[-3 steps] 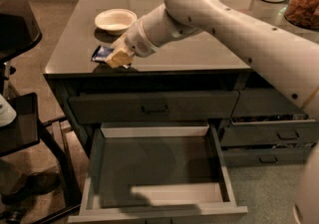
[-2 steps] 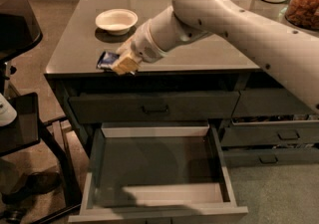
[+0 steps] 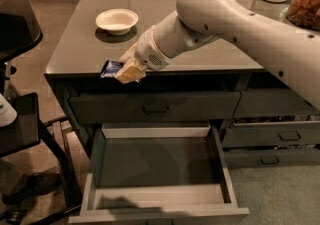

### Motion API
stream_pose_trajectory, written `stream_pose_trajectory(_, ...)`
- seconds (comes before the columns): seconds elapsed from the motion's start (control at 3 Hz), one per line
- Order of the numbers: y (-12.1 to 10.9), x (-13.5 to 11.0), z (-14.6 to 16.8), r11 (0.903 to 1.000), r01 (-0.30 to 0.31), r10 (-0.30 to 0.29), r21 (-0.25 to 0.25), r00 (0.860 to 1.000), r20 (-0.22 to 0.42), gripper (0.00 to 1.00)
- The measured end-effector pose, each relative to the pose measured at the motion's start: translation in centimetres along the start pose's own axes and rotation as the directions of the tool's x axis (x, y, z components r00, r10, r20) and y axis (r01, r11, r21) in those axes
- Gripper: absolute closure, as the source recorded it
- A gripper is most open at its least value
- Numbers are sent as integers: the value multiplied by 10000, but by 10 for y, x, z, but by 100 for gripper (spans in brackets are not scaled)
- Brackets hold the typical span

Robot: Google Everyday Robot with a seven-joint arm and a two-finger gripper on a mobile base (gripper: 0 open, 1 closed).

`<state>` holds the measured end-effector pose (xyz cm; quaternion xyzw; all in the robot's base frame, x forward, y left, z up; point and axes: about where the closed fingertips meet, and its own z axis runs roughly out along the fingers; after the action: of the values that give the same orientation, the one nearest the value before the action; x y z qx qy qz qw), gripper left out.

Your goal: Place rxbar blueberry into middle drawer

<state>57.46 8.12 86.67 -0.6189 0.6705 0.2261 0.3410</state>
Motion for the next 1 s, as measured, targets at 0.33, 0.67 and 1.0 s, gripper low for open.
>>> stream_pose_trajectory(0.33,2,8,6,9996,224,-229,-181,9993,-292,100)
stream_pose_trajectory(0.67,8,48,22,9980,25,-58,-627,9986,-521,100)
stream_pose_trajectory(1.0,15,108,44,9915,-559,471,-1173,9960,-757,100)
